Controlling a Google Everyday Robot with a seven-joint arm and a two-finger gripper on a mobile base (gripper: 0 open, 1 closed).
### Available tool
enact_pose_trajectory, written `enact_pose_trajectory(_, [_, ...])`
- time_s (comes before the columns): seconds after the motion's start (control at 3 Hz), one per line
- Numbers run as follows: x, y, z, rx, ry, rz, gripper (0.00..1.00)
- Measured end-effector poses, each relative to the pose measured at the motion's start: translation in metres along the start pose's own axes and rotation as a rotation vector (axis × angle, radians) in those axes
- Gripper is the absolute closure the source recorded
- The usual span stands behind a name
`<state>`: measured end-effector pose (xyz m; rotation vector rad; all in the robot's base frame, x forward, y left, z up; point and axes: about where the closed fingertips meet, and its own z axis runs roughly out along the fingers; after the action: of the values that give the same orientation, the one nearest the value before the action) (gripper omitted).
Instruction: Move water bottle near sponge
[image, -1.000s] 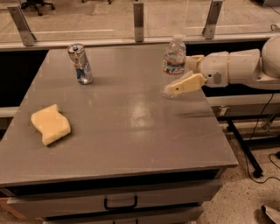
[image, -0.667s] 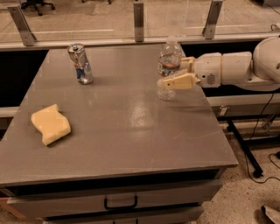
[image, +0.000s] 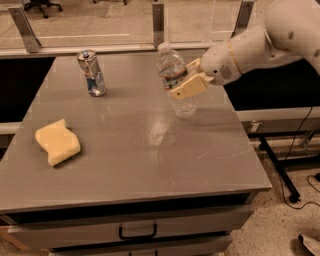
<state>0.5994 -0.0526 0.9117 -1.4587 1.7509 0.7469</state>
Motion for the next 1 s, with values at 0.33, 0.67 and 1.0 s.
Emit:
enact_pose_trajectory(0.33, [0.009,0.012,0.029,-0.085,0.126,0.023,1.0])
enact_pose_trajectory(0.67, [0.008,0.013,0.029,-0.087,0.125,0.022,1.0])
enact_pose_trajectory(1.0, [-0.018,0.022,0.048,-0.16,0.11,0.046,1.0])
